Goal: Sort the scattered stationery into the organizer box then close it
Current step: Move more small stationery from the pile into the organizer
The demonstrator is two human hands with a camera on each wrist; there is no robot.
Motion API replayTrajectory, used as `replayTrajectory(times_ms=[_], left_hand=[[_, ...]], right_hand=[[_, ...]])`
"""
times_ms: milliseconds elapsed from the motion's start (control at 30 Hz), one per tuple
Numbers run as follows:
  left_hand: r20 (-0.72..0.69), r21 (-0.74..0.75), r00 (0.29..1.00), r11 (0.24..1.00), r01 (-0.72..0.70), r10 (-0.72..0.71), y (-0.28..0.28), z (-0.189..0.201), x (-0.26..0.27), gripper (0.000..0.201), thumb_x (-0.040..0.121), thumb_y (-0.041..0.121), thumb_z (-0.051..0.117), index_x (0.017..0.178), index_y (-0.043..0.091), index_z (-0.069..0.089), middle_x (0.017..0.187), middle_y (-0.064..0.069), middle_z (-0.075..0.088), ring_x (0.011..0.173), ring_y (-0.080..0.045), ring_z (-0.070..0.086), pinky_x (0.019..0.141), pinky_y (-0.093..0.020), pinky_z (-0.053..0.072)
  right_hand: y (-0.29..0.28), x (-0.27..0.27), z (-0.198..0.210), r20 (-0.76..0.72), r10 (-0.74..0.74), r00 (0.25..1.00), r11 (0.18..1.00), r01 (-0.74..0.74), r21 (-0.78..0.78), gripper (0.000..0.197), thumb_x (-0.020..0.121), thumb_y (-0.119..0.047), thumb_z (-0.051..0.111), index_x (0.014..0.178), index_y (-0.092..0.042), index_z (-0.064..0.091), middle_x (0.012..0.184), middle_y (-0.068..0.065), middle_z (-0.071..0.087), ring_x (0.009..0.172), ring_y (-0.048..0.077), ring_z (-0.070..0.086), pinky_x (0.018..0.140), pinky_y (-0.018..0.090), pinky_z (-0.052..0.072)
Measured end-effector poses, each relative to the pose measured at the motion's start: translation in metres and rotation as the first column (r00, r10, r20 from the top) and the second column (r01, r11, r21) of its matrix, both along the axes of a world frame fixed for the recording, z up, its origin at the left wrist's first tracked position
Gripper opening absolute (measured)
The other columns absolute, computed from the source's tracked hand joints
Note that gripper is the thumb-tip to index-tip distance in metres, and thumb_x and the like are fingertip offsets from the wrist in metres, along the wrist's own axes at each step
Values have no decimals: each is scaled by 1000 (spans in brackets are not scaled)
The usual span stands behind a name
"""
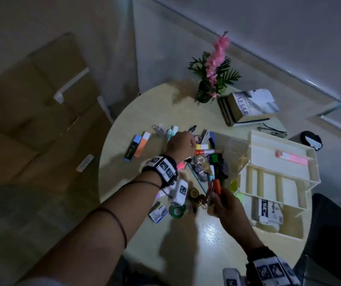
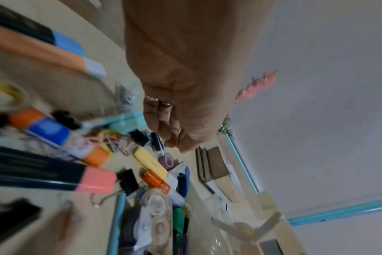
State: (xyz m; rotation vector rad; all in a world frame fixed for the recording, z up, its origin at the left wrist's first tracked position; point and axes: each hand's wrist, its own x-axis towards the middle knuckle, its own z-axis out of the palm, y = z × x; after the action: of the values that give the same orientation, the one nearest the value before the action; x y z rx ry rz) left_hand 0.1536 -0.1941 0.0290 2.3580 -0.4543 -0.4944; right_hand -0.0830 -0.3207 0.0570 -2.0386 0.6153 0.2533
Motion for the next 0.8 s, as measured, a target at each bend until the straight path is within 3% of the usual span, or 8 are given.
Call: replayTrajectory(times_ms=[100,233,300,400,467,633,800], left_hand=[[70,103,997,994,24,-32,-41,-9,16,18,89,25,69,78,11,72,85,-9,75,85,-34,72,71,-37,58],[124,234,987,970,68,-99,-72,-21,21,29,89,36,72,95,8,73,101,-17,74,96,-39,72,80,-43,59],[142,265,985,963,57,-98,-78,-28,22,31,90,34,72,101,5,74,106,-19,74,100,-40,71,83,-45,59],[177,273,981,962,30,-81,-83,-33,24,30,91,32,72,97,3,73,103,-20,74,98,-41,71,81,-45,58],[187,291,979,956,22,-79,-85,-31,26,33,91,35,74,100,3,72,106,-21,73,100,-42,70,81,-45,56],[157,330,982,943,44,-101,-88,-31,30,36,87,37,77,101,4,70,109,-21,72,103,-43,69,82,-44,54],[168,348,980,936,45,-109,-97,-28,32,34,83,32,78,97,3,69,104,-23,72,98,-45,69,78,-44,54]], right_hand=[[-19,-27,7,8,-52,999,993,53,-109,7,106,-23,57,102,-23,62,76,-2,69,66,9,64,59,26,51],[-41,-62,11,-17,-200,980,971,195,-138,10,103,-18,63,100,-28,65,76,-2,72,65,9,67,60,34,53],[-51,-77,14,-21,-278,960,951,273,-142,10,100,-22,67,101,-32,67,75,-2,73,65,8,68,60,33,52],[-62,-94,18,1,-382,924,916,378,-137,7,101,-27,66,104,-31,71,70,-2,73,60,7,66,58,29,48],[-67,-104,16,-4,-434,901,897,431,-101,12,104,-29,61,104,-30,73,72,-1,73,57,9,63,57,33,50],[-72,-114,10,-32,-569,822,821,570,36,22,109,-22,51,109,-23,73,87,-2,78,68,19,64,66,37,54],[-76,-111,10,-60,-578,814,805,580,123,22,109,-15,51,115,-23,71,95,0,80,78,25,73,72,34,59]])
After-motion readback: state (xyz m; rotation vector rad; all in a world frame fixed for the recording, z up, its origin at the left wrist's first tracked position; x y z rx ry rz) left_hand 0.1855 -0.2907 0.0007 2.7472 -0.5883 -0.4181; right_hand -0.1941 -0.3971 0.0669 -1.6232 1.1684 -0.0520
